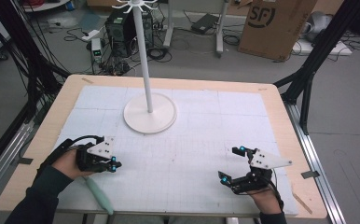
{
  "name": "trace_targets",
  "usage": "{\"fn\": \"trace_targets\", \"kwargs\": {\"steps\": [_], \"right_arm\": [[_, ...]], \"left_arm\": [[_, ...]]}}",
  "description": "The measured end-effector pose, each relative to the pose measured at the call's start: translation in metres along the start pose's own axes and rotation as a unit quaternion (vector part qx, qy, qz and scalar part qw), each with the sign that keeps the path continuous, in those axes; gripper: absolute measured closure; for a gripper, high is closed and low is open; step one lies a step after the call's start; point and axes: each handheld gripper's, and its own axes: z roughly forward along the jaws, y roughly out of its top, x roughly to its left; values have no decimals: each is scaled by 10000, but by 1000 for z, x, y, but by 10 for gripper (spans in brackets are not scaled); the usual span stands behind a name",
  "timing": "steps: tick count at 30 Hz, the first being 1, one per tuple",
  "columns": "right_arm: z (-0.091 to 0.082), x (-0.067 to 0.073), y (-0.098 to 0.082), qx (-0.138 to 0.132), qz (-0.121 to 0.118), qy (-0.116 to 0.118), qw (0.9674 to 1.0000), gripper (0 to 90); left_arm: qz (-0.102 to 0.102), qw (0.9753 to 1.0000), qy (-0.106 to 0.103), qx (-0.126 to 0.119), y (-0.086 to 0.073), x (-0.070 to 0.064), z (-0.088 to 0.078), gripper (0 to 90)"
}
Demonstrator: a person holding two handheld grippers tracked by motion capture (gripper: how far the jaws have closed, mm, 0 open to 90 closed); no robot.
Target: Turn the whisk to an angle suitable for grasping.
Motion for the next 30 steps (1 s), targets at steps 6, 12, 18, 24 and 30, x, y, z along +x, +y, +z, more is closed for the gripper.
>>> {"fn": "trace_targets", "kwargs": {"steps": [6, 12, 18, 24, 30], "right_arm": [[1, 0, 0, -2, -8, -4, 10000, 13], [1, 1, 0, 27, 0, 14, 10000, 13], [1, 0, 0, 16, 9, 18, 10000, 13], [0, 0, 0, 26, 19, 16, 10000, 13], [-1, 0, 0, 19, 4, 10, 10000, 13]], "left_arm": [[204, 9997, -109, -34, -1, -5, -7, 753], [252, 9994, -224, -78, 0, -7, -8, 567], [268, 9991, -317, -46, 3, -8, -8, 339], [334, 9982, -488, -37, 7, -11, -10, 150], [508, 9964, -632, 229, 9, -15, -11, 144]]}}
